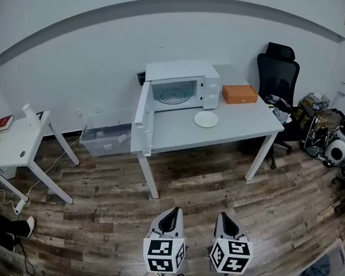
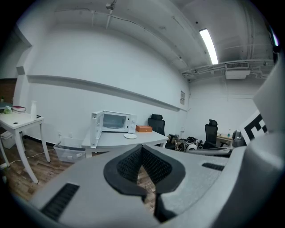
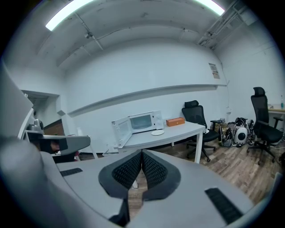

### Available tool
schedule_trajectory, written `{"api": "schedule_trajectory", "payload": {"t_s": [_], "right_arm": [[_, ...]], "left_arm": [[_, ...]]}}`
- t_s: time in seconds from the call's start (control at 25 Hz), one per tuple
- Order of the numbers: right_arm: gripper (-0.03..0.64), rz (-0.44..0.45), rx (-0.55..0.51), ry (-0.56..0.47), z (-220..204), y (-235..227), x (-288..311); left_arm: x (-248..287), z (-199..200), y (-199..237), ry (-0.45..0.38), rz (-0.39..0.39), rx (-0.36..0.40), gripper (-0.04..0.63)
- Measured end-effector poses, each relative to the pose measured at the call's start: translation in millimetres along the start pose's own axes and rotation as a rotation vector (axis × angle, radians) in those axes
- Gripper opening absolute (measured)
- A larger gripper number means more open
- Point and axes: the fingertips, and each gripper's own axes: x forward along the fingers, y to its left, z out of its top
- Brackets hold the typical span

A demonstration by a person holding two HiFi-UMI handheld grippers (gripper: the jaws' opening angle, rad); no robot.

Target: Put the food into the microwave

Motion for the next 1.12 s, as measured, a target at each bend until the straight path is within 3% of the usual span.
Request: {"api": "schedule_trajectory", "payload": {"t_s": [1.12], "right_arm": [[0.017,-0.027,0.030,0.030,28,-19,103]], "left_arm": [[105,14,44,0.045,-0.006,-0.042,0.002]]}}
